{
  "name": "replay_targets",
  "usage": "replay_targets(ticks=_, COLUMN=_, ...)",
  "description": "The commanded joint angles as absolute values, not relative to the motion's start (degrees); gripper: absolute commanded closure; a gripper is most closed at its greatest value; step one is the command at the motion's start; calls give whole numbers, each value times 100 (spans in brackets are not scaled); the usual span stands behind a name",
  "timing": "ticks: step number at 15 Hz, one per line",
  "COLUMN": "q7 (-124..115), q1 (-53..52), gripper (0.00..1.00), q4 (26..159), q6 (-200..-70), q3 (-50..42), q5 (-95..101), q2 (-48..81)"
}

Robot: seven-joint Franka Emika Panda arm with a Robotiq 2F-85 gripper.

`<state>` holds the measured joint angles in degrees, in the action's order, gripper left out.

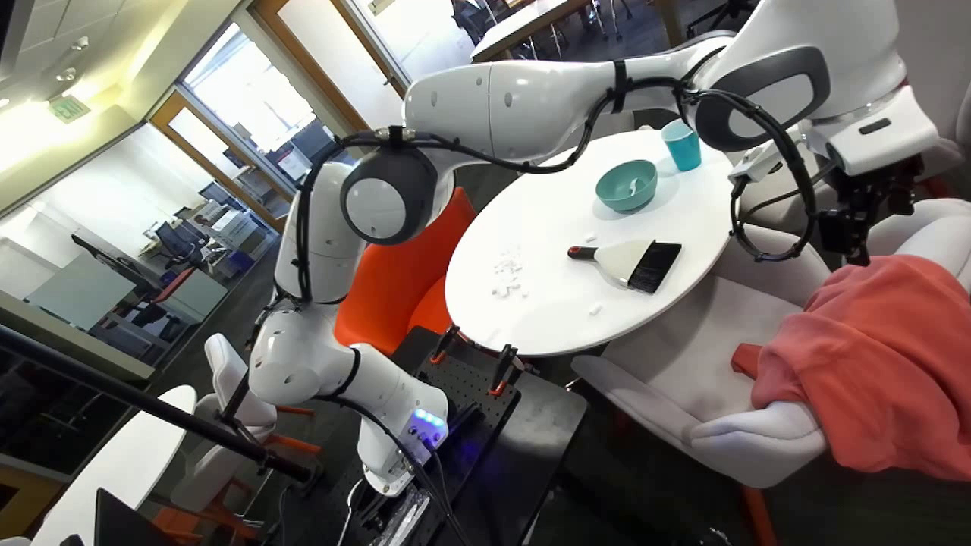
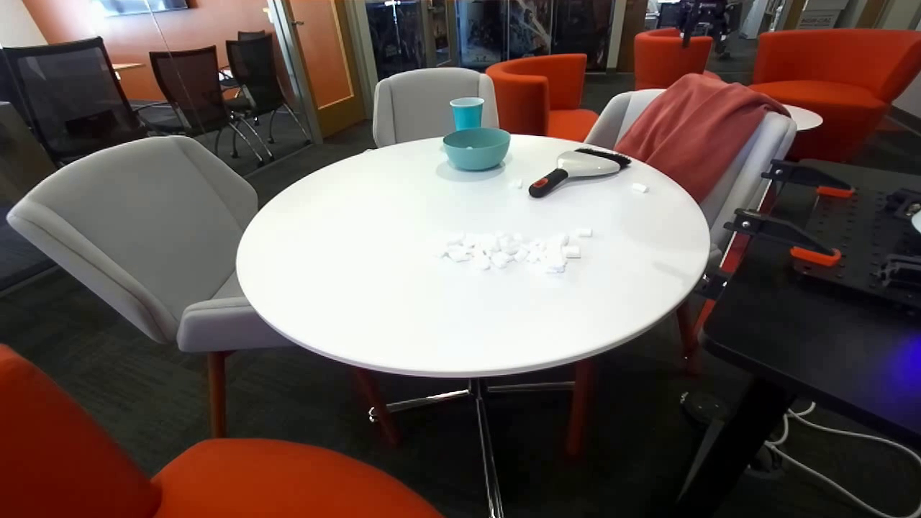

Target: Move the orange sweater from the gray armchair to the table

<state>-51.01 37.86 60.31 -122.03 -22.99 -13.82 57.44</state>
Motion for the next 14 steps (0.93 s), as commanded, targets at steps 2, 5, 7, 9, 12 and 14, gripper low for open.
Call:
replay_targets(ticks=2, q7=-5295, q1=4089, gripper=0, q4=4653, q6=-11346, q3=-2261, q5=-1397, q2=6545)
replay_targets(ticks=5, q7=-5343, q1=4164, gripper=0, q4=4268, q6=-11223, q3=-2257, q5=-1421, q2=6862)
replay_targets(ticks=7, q7=-5470, q1=4256, gripper=0, q4=4229, q6=-11276, q3=-2030, q5=-1170, q2=6934)
replay_targets(ticks=9, q7=-5570, q1=4290, gripper=0, q4=4105, q6=-11241, q3=-1929, q5=-1091, q2=7062)
replay_targets(ticks=12, q7=-5706, q1=4348, gripper=0, q4=3928, q6=-11198, q3=-1806, q5=-970, q2=7221)
replay_targets(ticks=14, q7=-5759, q1=4367, gripper=0, q4=3814, q6=-11177, q3=-1788, q5=-896, q2=7308)
